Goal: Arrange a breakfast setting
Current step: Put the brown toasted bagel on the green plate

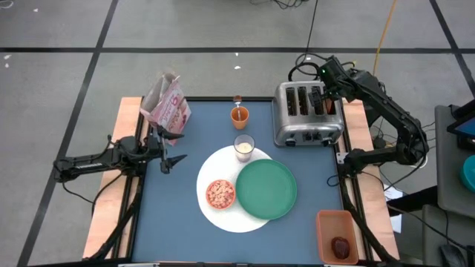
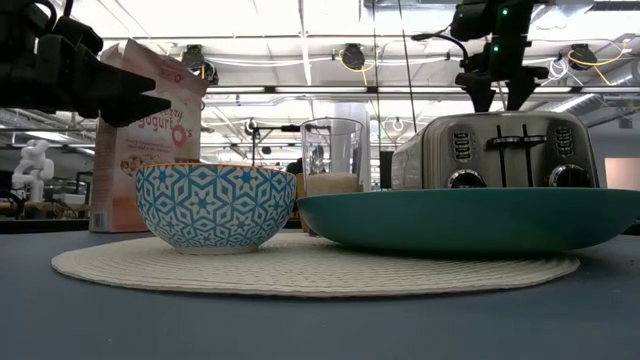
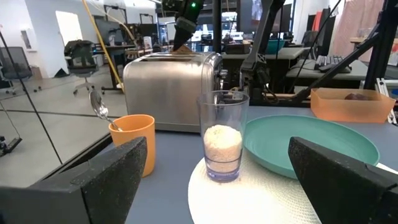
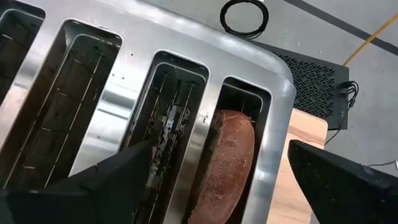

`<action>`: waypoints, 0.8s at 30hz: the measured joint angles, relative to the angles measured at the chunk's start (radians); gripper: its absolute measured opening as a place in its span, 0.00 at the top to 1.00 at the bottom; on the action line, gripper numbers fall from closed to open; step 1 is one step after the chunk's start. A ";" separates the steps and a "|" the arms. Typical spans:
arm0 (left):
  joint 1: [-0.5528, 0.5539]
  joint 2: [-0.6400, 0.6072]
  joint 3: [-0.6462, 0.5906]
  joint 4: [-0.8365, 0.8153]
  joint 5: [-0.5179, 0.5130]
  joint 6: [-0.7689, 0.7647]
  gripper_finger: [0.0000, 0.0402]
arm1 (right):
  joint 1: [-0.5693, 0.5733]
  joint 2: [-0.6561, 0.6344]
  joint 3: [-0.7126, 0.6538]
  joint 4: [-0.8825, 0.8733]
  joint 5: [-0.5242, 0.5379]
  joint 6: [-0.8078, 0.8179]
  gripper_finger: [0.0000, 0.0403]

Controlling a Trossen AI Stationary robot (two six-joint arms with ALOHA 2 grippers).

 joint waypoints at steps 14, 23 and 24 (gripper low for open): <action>0.000 0.000 0.000 0.000 0.000 0.000 0.02 | 0.000 0.000 0.000 -0.017 -0.004 -0.023 0.27; 0.000 0.000 0.000 0.000 0.000 0.000 0.02 | 0.000 0.011 0.000 -0.051 -0.006 -0.053 0.41; 0.000 0.000 0.000 0.000 0.000 0.000 0.02 | 0.000 0.014 0.000 -0.053 -0.004 -0.053 0.43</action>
